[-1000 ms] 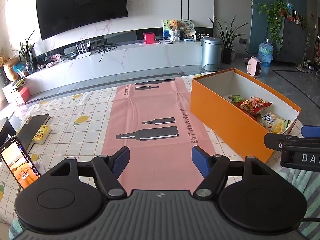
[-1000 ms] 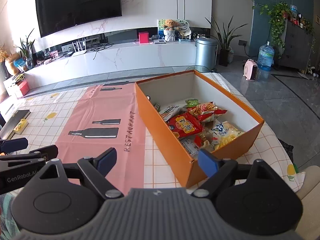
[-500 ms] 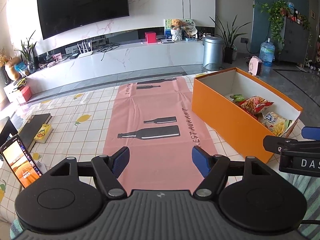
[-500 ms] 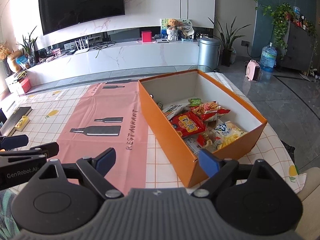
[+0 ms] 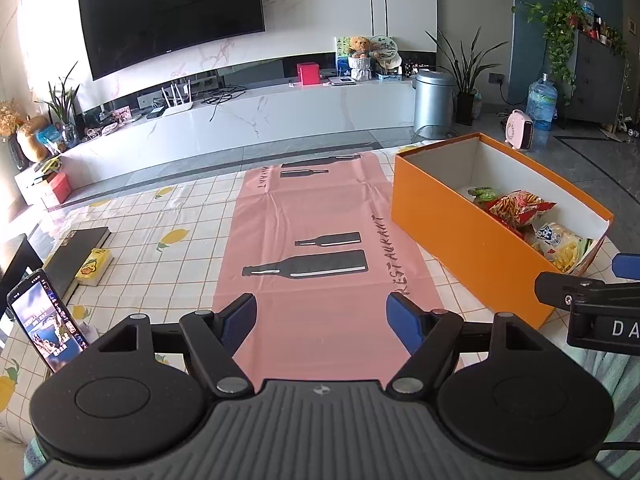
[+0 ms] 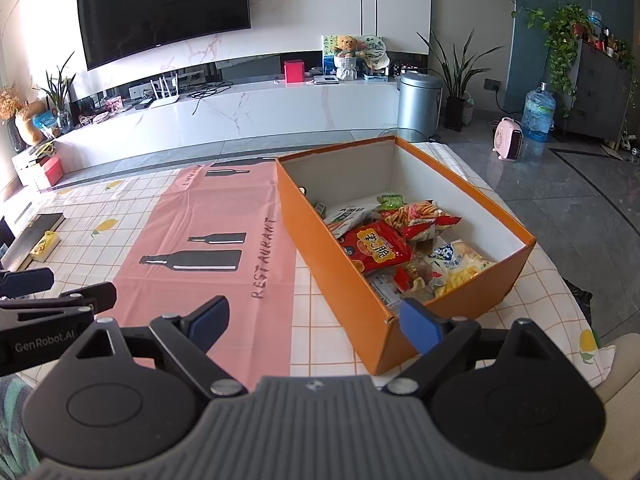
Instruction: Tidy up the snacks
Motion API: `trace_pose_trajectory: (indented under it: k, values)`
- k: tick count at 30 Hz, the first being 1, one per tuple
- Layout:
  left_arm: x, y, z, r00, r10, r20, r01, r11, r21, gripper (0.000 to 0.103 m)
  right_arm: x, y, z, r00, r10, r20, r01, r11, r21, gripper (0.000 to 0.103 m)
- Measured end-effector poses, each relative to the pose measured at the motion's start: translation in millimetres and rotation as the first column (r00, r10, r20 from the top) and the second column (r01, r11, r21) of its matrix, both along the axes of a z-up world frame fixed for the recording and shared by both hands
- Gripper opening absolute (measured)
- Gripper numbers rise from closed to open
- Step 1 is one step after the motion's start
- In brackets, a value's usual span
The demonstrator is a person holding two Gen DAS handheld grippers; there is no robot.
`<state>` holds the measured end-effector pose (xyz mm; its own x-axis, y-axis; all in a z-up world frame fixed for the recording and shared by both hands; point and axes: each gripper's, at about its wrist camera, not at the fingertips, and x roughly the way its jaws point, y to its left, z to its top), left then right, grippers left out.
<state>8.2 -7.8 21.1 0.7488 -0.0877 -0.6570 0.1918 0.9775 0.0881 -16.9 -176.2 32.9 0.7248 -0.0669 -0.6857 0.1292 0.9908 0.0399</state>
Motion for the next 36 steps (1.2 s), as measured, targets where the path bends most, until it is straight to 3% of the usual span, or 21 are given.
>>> trace_pose_trajectory:
  k: [36]
  values:
    - [-3.7,-0.6,7.3,1.0,-0.001,0.012,0.001,1.0,-0.02,0.087,-0.6,-0.5,2.2,1.0,0.006,0.01,-0.006,1.0,-0.003,0.093]
